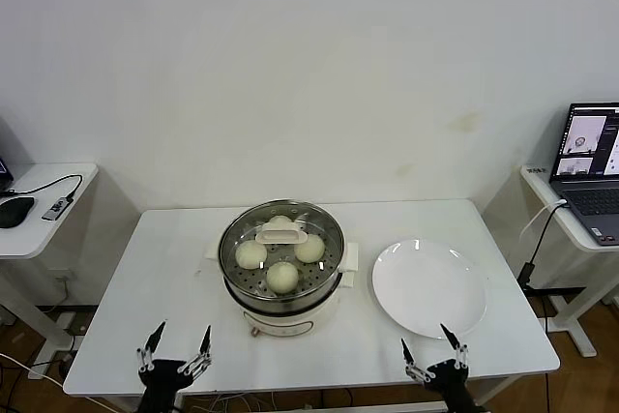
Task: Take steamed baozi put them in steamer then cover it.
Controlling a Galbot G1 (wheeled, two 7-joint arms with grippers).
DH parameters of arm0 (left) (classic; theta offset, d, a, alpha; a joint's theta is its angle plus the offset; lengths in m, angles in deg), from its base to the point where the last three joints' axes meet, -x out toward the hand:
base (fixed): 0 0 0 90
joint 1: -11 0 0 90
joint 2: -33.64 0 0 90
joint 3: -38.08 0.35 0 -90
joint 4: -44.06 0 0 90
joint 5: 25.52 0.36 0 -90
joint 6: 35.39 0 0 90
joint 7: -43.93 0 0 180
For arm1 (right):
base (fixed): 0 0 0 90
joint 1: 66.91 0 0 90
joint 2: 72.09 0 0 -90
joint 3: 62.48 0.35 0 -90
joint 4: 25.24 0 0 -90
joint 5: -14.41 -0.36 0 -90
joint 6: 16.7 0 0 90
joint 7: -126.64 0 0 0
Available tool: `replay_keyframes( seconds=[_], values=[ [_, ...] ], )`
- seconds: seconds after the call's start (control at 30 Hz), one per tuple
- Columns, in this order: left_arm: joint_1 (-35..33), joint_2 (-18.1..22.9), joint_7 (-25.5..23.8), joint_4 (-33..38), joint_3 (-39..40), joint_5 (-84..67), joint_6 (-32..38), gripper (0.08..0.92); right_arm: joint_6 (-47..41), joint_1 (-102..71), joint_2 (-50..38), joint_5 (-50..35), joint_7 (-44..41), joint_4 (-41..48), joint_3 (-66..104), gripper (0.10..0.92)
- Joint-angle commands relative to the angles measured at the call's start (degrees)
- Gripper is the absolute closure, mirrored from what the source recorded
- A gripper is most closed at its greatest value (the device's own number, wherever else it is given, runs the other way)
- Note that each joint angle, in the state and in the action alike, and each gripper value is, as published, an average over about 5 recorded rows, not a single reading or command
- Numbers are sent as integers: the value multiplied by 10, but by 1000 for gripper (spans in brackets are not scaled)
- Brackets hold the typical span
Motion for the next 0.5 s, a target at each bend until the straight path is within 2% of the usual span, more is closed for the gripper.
replay_keyframes(
  seconds=[0.03, 0.5],
  values=[
    [-59, 21, -15, -43, -27, -79, 75, 177, -26, -29, -22, -55, -9, -36, -20, 203],
    [-46, 36, -13, -68, -8, -40, 106, 177, -32, -48, -10, -21, 0, -51, -34, 203]
  ],
)
